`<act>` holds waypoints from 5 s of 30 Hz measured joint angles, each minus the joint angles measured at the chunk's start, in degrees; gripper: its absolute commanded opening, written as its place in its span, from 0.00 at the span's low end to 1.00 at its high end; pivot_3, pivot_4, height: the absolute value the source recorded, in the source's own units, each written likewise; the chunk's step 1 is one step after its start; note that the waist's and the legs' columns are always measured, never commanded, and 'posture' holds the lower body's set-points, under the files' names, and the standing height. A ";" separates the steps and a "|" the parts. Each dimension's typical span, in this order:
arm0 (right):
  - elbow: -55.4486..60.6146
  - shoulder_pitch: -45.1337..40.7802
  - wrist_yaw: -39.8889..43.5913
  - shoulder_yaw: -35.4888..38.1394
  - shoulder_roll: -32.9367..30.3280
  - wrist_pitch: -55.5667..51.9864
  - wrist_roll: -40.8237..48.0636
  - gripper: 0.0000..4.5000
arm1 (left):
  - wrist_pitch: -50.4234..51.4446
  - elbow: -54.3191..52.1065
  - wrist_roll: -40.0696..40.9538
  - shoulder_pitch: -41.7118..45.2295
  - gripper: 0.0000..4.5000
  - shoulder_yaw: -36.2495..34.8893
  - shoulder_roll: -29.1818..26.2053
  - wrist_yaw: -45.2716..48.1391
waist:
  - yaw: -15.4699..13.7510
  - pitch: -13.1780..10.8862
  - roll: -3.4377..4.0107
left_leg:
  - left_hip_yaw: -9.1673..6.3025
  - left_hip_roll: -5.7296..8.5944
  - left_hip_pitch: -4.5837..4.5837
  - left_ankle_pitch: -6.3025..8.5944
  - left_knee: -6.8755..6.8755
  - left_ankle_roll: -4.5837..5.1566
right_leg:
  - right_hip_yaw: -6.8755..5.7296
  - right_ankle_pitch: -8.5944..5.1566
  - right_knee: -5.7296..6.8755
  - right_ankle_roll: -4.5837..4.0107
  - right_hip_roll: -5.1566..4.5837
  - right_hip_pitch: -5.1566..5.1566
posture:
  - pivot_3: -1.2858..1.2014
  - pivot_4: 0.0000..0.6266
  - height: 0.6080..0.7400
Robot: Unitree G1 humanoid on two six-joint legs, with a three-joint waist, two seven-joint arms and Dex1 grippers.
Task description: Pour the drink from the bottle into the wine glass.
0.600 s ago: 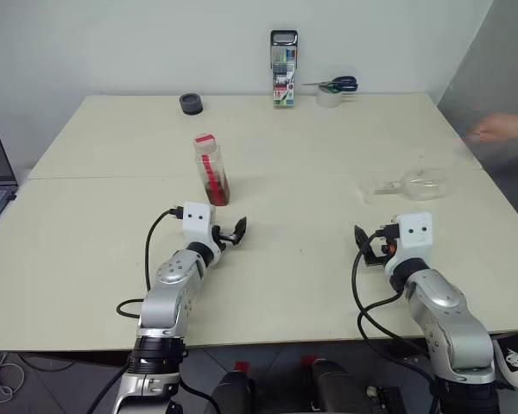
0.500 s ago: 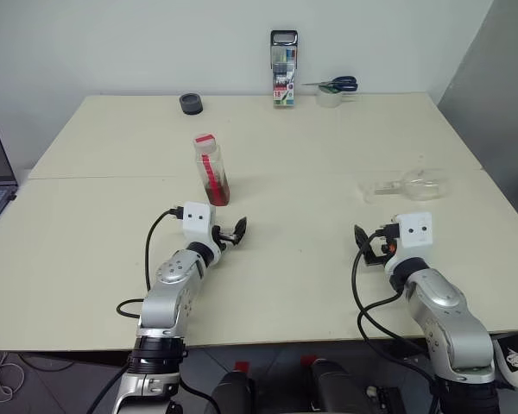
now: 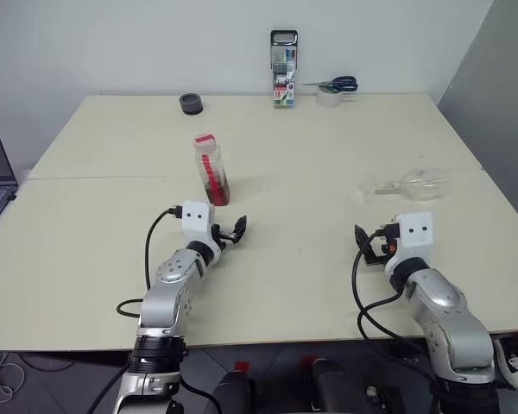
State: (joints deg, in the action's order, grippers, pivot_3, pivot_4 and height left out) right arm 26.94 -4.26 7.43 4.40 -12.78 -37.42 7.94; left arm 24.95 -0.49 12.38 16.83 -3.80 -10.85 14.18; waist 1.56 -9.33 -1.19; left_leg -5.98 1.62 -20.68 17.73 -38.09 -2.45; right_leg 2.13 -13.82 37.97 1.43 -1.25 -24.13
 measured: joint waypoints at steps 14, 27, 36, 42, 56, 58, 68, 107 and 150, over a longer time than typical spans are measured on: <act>-1.27 -6.02 4.12 0.74 -2.76 -0.04 2.33 1.00 | 0.25 -0.69 0.12 -0.07 1.00 -1.10 0.01 -1.99 | 0.06 0.00 0.00 | 0.04 0.00 0.01 0.00 -0.01 0.00 | -0.01 0.00 0.02 0.00 0.01 -0.02 | 0.52 0.24 1.00; 2.46 -25.62 32.28 0.86 -16.26 -8.33 30.39 1.00 | 0.85 -2.41 0.19 0.14 1.00 -1.80 0.01 -4.23 | 0.01 0.00 0.00 | -0.05 0.01 -0.02 0.14 -0.02 0.25 | -0.07 0.01 -0.02 -0.01 -0.01 0.01 | 0.52 0.24 1.00; -0.26 -28.74 32.17 -1.28 -15.86 -7.96 31.58 1.00 | 1.06 -6.13 0.14 -0.02 1.00 -2.17 -0.06 -6.16 | -0.12 0.00 -0.01 | -0.06 0.01 -0.06 0.12 -0.03 0.21 | -0.06 0.01 -0.01 -0.01 -0.09 -0.02 | 0.52 0.24 1.00; -0.67 -28.12 30.53 -1.44 -15.13 -6.66 31.27 1.00 | 1.25 -6.76 0.12 0.94 1.00 -3.40 -1.24 -6.33 | -0.11 0.00 -0.01 | -0.06 0.01 -0.07 0.06 -0.03 0.11 | -0.07 0.01 -0.01 -0.01 -0.09 -0.02 | 0.52 0.24 1.00; 0.41 -25.97 27.27 -3.26 -14.04 -5.58 30.98 1.00 | -0.85 1.20 -0.02 10.74 1.00 -5.46 -3.46 -5.26 | -0.11 0.00 -0.01 | -0.06 0.03 -0.09 0.01 -0.03 0.02 | -0.08 0.01 -0.03 -0.01 -0.09 -0.04 | 0.52 0.24 1.00; 0.46 -25.96 27.01 -3.28 -14.06 -5.58 31.00 1.00 | -1.88 2.63 -0.06 12.20 1.00 -5.39 -3.43 -4.77 | -0.11 0.00 -0.01 | -0.05 0.03 -0.09 0.01 -0.03 0.02 | -0.07 0.01 -0.03 -0.01 -0.09 -0.04 | 0.52 0.24 1.00; 2.19 -25.96 25.23 -3.27 -14.16 -5.66 31.52 1.00 | -7.41 12.41 -1.26 18.22 1.00 -5.10 -3.37 -3.92 | -0.11 0.00 -0.01 | -0.07 0.03 -0.11 0.00 -0.03 0.01 | -0.10 0.01 -0.04 -0.01 -0.09 -0.06 | 0.52 0.24 1.00; 2.93 -25.78 22.22 -3.40 -14.96 -5.73 30.82 1.00 | -14.31 23.36 -2.18 23.65 0.47 -4.51 -3.61 -0.54 | -0.06 0.00 -0.01 | -0.07 0.05 -0.12 0.00 -0.02 0.01 | -0.09 0.01 -0.03 -0.01 -0.10 -0.09 | 0.52 0.24 1.00; 6.24 -30.57 10.02 -0.14 -13.22 -17.97 36.06 0.86 | -5.19 13.56 9.50 31.31 0.47 10.83 -4.21 46.00 | 0.14 -0.02 0.01 | -0.03 0.06 -0.18 0.11 -0.01 0.23 | -0.05 0.01 -0.03 -0.01 -0.01 -0.16 | 0.52 0.24 1.00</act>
State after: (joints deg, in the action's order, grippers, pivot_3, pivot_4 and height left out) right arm 33.18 -34.83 17.45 4.27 -26.00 -55.38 44.01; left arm 19.77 13.07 21.89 48.14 7.03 -15.06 60.18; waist 1.70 -9.35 -1.18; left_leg -6.01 1.68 -20.87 17.85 -38.10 -2.22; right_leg 2.08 -13.81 37.95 1.42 -1.26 -24.29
